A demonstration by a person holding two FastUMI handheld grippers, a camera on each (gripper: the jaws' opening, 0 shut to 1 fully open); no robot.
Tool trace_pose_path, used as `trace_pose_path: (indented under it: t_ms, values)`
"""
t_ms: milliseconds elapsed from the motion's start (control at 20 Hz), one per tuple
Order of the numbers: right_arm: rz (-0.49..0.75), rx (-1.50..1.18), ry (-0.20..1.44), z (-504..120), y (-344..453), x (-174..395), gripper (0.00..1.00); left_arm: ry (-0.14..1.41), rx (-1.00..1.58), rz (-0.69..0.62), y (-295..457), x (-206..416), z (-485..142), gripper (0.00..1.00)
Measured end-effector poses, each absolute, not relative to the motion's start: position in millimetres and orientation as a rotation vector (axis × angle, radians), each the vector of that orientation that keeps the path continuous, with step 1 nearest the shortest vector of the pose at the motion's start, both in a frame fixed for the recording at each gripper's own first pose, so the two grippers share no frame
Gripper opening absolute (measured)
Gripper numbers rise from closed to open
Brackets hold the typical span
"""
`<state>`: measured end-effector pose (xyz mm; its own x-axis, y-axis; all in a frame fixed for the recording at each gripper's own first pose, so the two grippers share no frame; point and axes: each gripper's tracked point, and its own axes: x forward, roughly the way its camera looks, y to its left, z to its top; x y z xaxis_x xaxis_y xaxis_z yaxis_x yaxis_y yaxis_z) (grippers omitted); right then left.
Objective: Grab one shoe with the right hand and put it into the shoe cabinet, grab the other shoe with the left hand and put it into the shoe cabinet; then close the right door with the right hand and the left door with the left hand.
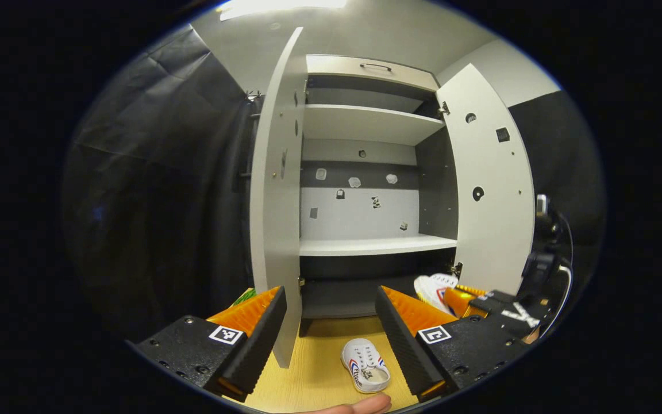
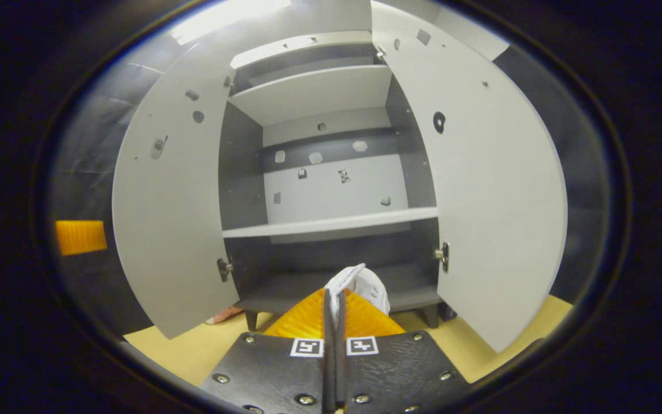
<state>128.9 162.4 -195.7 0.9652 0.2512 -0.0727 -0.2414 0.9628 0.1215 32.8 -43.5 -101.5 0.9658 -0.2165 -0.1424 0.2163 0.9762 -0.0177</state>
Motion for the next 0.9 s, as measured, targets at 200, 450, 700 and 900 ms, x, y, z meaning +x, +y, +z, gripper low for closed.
trace_pose_path:
  t_ms: [200, 450, 700, 900]
  values:
    - [0.246, 0.095, 0.001, -134.9, 164.0, 150.6, 0.00, 0.131, 0.009, -0.262, -63.4, 42.9, -96.0, 0.95]
    - [0.232, 0.037, -0.076, -75.2, 169.6, 200.1, 0.00, 0.136, -0.010, -0.311, -84.4, 63.4, -98.6, 0.95]
    - [0.192, -0.005, -0.088, -44.5, 166.6, 275.4, 0.00, 0.158, -0.003, -0.336, -101.8, 91.6, -114.4, 0.95]
    - [0.164, -0.039, -0.055, -41.5, 161.8, 340.5, 0.00, 0.174, -0.012, -0.335, -107.4, 108.3, -126.4, 0.95]
